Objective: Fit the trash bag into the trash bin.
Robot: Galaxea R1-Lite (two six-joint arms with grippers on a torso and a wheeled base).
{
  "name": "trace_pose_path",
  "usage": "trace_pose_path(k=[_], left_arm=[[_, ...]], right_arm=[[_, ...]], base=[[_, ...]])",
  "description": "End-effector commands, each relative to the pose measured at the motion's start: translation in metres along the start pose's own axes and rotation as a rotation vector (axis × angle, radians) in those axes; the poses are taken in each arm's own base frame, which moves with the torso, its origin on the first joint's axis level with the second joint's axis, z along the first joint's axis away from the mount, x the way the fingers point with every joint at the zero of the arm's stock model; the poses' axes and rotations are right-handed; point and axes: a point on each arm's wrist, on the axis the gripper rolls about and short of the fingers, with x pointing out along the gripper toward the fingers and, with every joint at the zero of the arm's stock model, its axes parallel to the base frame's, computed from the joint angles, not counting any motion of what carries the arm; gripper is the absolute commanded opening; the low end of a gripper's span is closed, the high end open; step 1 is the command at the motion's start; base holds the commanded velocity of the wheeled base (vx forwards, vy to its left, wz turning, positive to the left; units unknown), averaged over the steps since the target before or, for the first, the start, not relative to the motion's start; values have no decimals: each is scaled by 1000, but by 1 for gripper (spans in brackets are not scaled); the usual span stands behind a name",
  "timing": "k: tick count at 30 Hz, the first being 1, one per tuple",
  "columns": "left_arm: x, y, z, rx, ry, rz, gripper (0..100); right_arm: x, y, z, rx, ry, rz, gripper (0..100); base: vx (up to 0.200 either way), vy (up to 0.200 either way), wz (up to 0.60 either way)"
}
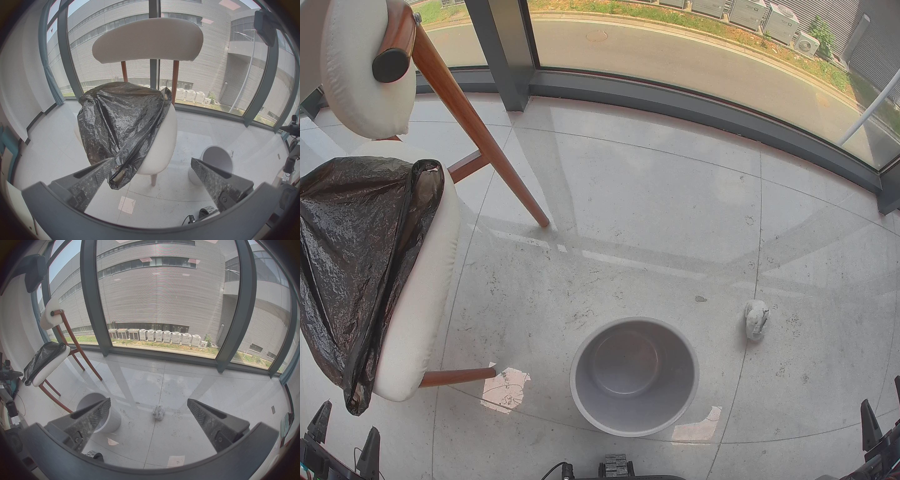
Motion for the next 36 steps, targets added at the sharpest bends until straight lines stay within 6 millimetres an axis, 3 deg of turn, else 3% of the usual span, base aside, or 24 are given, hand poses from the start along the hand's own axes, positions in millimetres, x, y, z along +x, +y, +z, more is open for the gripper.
trace_pose_path(k=[1, 4, 6, 13, 16, 18, 22, 36], left_arm=[[1, 0, -5, -3, 16, -1, 100], [1, 0, 3, -16, -62, -2, 100], [-3, 0, 27, -16, -294, -5, 100], [-1, 0, 20, 23, -227, 3, 100], [-7, 0, 34, 35, -256, -15, 100], [-13, 0, 56, 36, -272, -36, 100], [0, 0, 91, 31, -60, -42, 100], [54, 1, 96, 93, 252, -64, 100]], right_arm=[[1, 0, -5, 0, 9, 2, 100], [1, 0, -5, 0, 9, 2, 100], [1, 0, -5, 0, 9, 2, 100], [1, 0, -5, 0, 9, 2, 100], [1, 0, -5, 0, 9, 2, 100], [1, 0, -5, -1, 9, 2, 100], [1, 0, -5, -1, 9, 2, 100], [1, 0, -5, 0, 9, 4, 100]], base=[[0, 0, 0], [0, 0, 0], [0, 0, 0], [0, 0, 0], [0, 0, 0], [0, 0, 0], [0, 0, 0], [0, 0, 0]])
